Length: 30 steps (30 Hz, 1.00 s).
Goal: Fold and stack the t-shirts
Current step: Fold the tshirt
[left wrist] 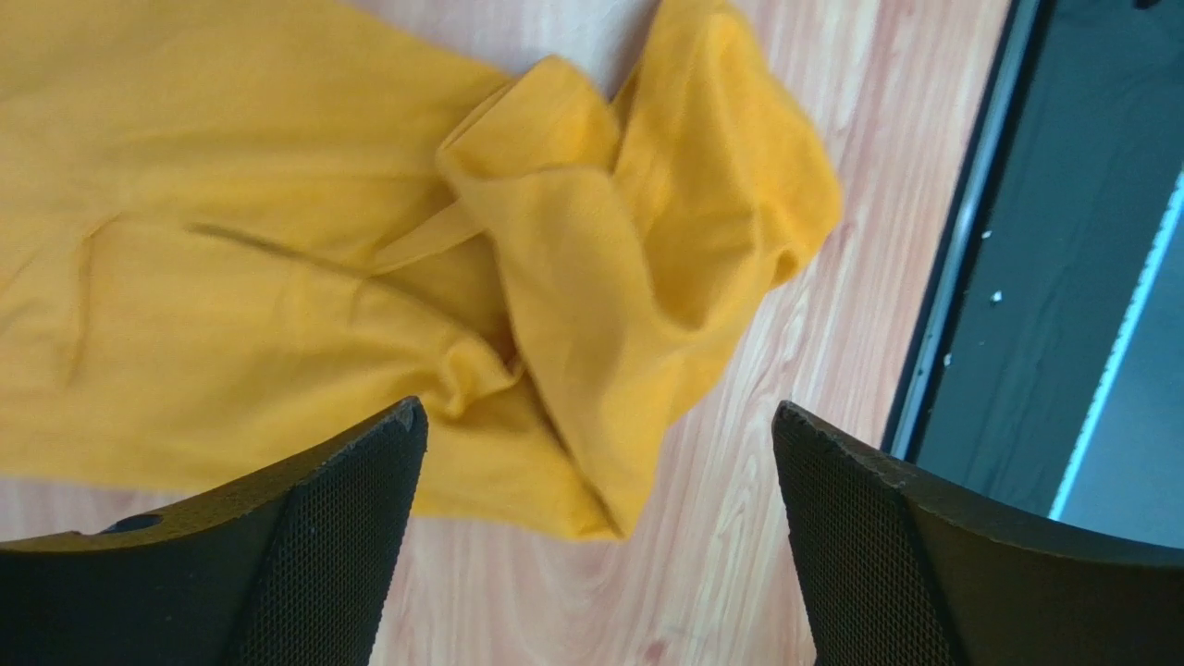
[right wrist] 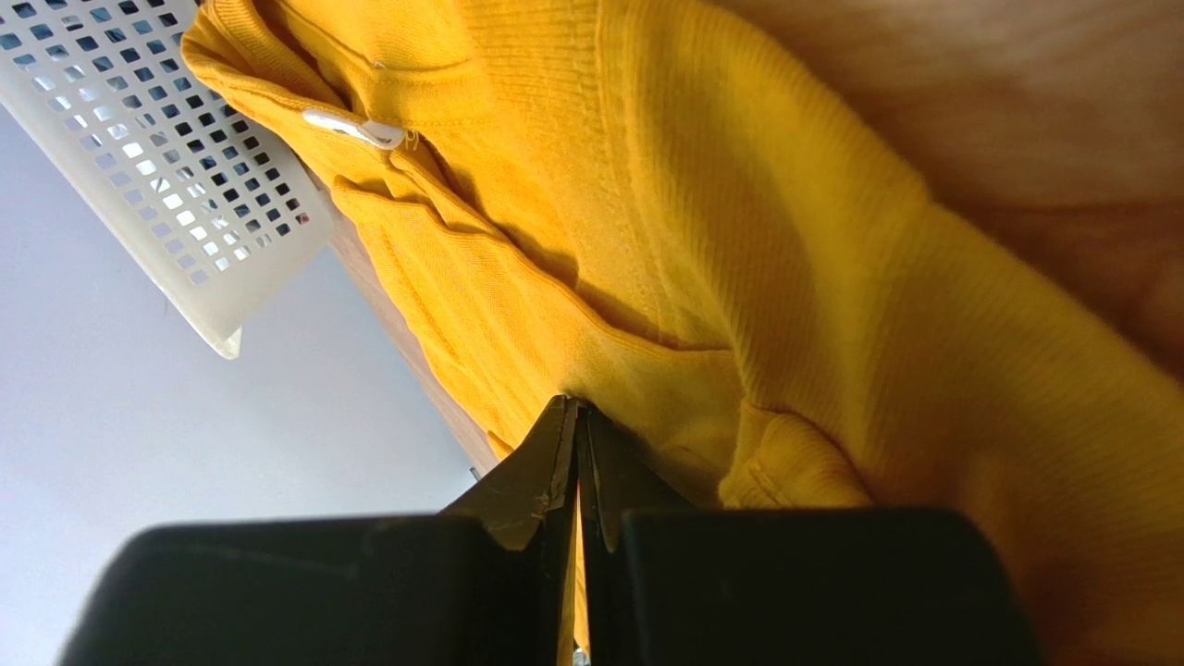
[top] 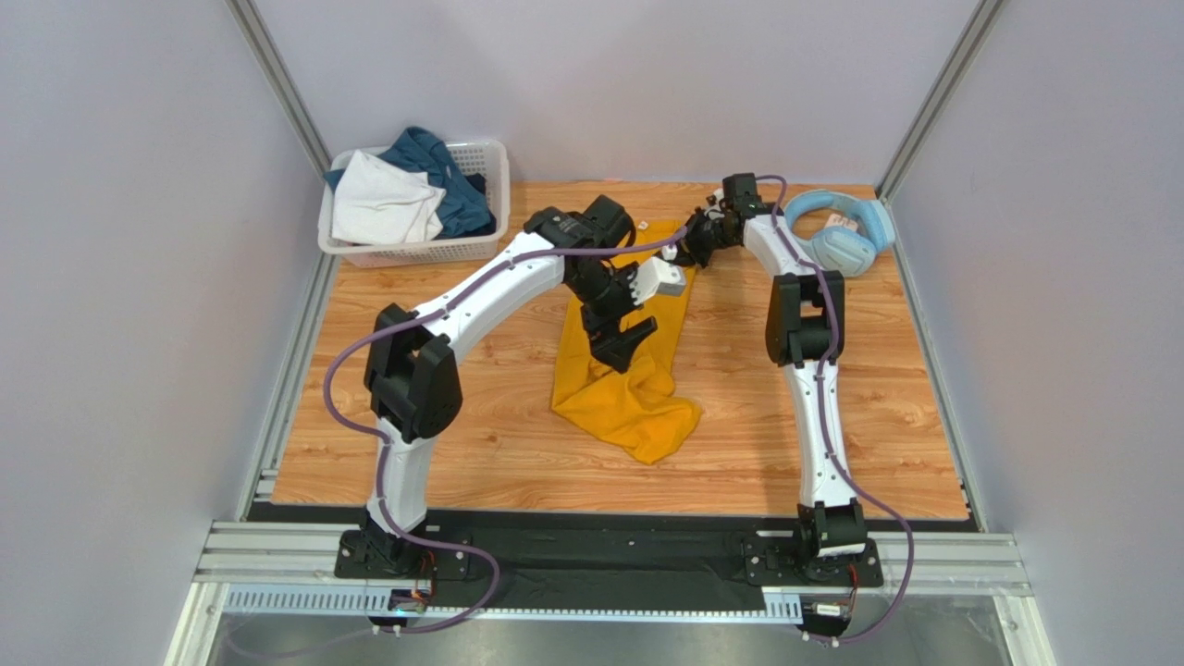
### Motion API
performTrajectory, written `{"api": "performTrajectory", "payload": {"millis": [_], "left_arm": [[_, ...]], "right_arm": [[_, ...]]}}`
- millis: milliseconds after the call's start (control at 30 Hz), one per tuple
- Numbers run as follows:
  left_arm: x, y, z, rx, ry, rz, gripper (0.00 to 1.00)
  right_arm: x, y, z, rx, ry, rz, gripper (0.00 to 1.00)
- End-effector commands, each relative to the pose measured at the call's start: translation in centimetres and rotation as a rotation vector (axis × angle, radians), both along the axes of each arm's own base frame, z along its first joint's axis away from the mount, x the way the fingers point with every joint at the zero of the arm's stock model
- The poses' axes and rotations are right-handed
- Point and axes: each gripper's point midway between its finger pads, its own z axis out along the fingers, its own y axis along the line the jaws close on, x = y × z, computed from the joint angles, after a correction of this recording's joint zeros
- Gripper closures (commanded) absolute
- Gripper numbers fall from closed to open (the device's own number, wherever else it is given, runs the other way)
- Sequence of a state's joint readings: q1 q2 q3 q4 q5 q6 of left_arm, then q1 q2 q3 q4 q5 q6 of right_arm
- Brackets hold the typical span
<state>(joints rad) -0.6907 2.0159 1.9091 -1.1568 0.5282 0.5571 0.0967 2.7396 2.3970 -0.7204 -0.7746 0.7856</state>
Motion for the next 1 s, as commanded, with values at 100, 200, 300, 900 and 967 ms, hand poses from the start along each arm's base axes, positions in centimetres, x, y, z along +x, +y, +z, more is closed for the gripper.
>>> {"api": "performTrajectory", "payload": {"millis": [100,200,300,900,967], "left_arm": [[-3.8,-3.5,-2.6,-0.002,0.152,-0.068,0.00],[-3.5,-3.7,-4.2,0.029,0.174,-0.055,0.00],[-2.8,-4.4,-5.2,0.034,0.187,-0.035,0.00],[2.5,-7.3,-7.4,0.010,0.032,0.013,0.55],[1.9,-7.1,-7.1,0.009,0.057,0.004,0.69]], "right_arm": [[1.7,-2.8,-1.2,-0.097,0.007,-0.094,0.96],[1.9,-3.0,-1.4,-0.091,0.005,-0.098,0.97],[2.1,-3.2,-1.6,-0.082,0.006,-0.106,0.97],[1.6,-2.9,-1.4,-0.055,-0.001,-0.089,0.98],[1.6,-2.9,-1.3,-0.055,-0.003,-0.090,0.98]]}}
